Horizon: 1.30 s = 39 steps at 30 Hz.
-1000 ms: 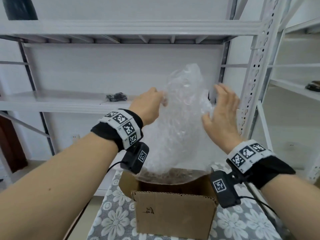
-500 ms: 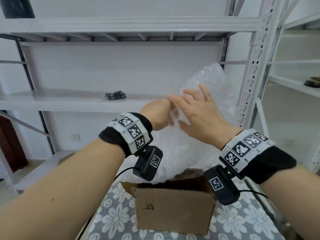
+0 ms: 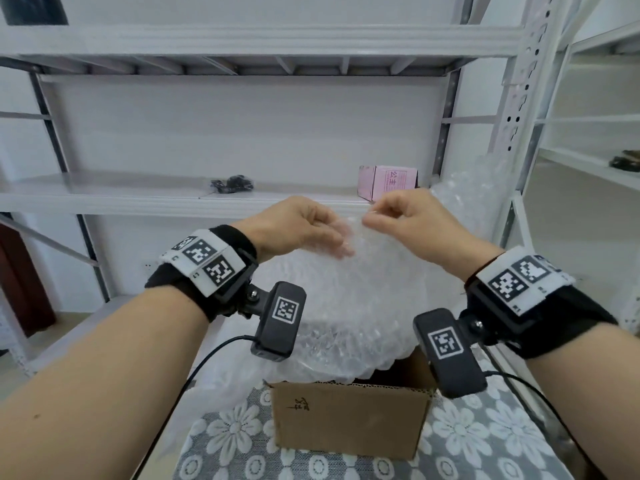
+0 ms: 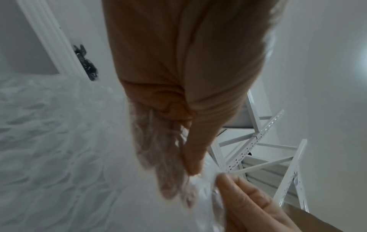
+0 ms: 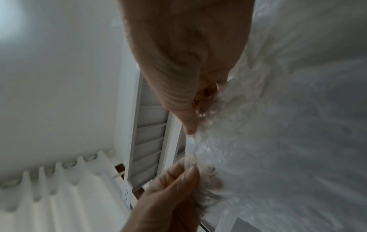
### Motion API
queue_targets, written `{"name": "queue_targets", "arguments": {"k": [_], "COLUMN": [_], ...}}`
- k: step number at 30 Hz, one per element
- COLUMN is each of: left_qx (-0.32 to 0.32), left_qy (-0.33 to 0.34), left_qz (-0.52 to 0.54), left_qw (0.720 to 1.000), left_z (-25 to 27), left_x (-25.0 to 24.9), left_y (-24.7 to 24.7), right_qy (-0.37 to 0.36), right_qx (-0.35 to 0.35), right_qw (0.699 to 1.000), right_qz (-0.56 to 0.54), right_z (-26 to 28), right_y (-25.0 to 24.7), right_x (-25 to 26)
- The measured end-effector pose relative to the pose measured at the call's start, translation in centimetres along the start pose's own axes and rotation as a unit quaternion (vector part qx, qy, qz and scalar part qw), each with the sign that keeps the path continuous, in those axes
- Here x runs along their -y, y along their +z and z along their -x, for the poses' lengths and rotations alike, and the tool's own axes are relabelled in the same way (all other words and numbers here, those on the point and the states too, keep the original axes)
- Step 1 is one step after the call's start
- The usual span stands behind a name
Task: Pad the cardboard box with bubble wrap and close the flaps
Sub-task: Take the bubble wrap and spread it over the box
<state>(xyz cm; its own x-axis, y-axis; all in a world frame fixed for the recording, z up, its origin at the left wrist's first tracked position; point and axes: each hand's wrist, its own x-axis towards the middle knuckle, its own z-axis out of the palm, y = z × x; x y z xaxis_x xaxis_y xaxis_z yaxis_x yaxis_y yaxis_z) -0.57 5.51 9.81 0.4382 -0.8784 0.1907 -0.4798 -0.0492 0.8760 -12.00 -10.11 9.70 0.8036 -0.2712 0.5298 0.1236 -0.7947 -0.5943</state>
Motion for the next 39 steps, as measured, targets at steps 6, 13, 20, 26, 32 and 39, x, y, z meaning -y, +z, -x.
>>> {"name": "queue_targets", "arguments": {"k": [6, 13, 20, 26, 32, 39], "left_qx": [-0.010, -0.032, -0.061, -0.065, -0.044, -0.028], "left_qy": [0.014, 0.012, 0.037, 0.025, 0.022, 0.053], "left_qz": [0.026, 0.029, -0.058, -0.067, -0.076, -0.100], "left_qw": [1.000, 0.999, 0.996, 0.995, 0.996, 0.993], "left_z": [0.7, 1.0, 0.9, 1.3, 1.2, 0.6], "left_x": [0.4, 0.4, -0.7, -0.6, -1.0, -2.4], "left_y": [-0.3, -0.4, 1.0, 0.7, 1.2, 2.4], "right_qy": [0.068, 0.075, -0.028, 0.023, 0.033, 0.001], "right_qx": [-0.002, -0.017, 0.057, 0.055, 0.060, 0.073], "right_qw": [0.992, 0.987, 0.997, 0.998, 0.996, 0.997], "right_qz": [-0.102, -0.140, 0.038, -0.013, -0.048, -0.015], "right_z": [0.4, 0.7, 0.9, 1.0, 1.2, 1.4], "right_y": [-0.2, -0.2, 0.7, -0.8, -0.6, -0.8], "right_x": [-0.8, -0.7, 1.6, 0.9, 0.8, 1.2]}}
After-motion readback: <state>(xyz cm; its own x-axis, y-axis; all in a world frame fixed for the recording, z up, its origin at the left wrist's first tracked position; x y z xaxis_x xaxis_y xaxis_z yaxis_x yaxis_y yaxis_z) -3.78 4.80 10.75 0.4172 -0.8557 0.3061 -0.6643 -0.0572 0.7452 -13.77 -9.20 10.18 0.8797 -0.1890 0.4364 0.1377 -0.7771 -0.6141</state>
